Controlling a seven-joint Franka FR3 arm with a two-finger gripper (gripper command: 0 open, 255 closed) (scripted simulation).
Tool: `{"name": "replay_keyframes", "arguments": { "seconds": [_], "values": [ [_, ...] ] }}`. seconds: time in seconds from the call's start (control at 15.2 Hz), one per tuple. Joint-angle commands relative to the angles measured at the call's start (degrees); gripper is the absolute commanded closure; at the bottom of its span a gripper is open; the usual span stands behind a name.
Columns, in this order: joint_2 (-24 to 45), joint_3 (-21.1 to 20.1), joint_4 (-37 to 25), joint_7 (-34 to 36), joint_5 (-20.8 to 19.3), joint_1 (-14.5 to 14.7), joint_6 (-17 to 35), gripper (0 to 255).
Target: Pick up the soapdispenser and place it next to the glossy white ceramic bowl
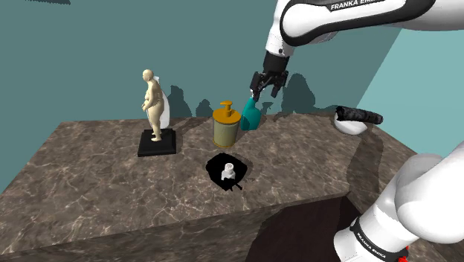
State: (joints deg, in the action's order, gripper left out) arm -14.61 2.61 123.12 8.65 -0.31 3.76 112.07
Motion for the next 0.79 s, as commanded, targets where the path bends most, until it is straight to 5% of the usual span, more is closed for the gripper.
{"name": "replay_keyframes", "arguments": {
  "seconds": [0.0,0.73],
  "values": [
    [4.9,0.0,-3.2,-0.3,0.3,0.2,1.7,0],
    [30.1,-0.9,-26.9,-1.5,1.4,1.1,3.1,0]
  ]
}}
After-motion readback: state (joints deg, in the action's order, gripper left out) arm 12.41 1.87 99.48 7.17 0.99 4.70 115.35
